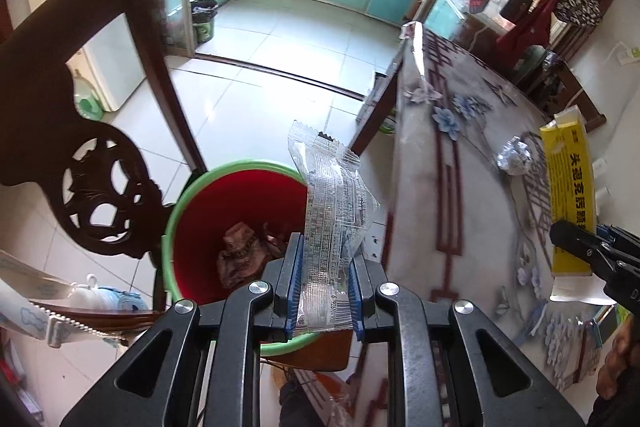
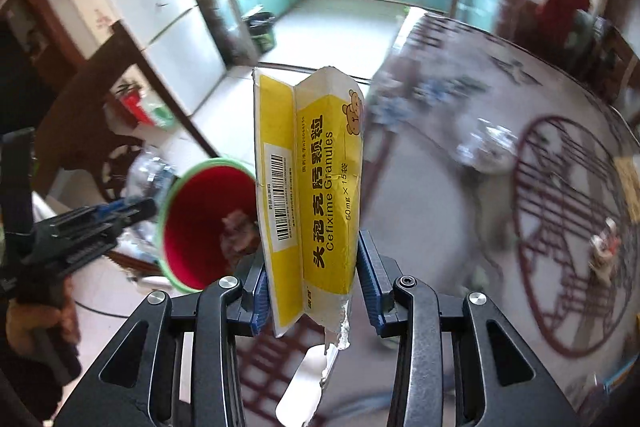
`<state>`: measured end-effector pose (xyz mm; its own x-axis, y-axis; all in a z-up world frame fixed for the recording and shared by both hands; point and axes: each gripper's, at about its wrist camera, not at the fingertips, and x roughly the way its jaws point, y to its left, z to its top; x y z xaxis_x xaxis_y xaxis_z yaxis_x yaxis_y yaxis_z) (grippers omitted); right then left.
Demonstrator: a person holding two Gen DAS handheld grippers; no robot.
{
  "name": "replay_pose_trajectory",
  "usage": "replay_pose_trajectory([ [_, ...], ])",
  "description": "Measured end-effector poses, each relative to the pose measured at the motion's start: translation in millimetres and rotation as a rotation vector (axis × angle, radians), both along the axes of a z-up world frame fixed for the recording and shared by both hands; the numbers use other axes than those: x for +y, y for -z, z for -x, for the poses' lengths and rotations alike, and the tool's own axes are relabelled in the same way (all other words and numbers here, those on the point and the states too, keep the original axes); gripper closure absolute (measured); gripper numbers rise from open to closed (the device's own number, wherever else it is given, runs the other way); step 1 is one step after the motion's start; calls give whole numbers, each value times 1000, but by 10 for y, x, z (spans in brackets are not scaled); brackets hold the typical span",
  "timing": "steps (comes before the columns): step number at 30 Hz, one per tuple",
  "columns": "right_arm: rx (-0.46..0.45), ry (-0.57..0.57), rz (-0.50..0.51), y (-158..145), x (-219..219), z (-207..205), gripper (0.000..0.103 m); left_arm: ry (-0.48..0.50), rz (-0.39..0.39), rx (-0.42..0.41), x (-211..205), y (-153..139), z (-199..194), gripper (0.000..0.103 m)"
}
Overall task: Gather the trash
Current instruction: 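Carry the yellow medicine box and clear packet above the red bucket with both tools, then open both tools above the red bucket to drop the box and packet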
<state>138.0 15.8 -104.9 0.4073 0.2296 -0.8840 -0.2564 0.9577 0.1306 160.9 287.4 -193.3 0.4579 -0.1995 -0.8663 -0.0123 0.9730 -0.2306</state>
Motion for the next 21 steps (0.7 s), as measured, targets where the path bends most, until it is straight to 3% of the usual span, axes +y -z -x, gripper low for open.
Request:
replay_pose_trajectory([
  [12, 128, -172, -60, 409, 837, -181, 64, -107, -24, 42, 596, 193, 20, 86],
  [15, 153, -208, -72, 517, 983, -220, 56, -117, -34, 48, 659, 230, -2, 85],
  [16, 157, -216, -86, 530, 1015, -230, 47, -120, -34, 48, 674, 244, -17, 84],
  [17, 154, -215, -92, 550, 1046, -252, 33, -120, -34, 52, 685, 257, -30, 81],
  [19, 129, -194, -83, 539, 1066, -293, 23, -141, -47, 68, 700, 281, -70, 52],
  [21, 110, -171, -102, 476, 1002, -300, 23, -161, -53, 50, 708, 255, -70, 39],
])
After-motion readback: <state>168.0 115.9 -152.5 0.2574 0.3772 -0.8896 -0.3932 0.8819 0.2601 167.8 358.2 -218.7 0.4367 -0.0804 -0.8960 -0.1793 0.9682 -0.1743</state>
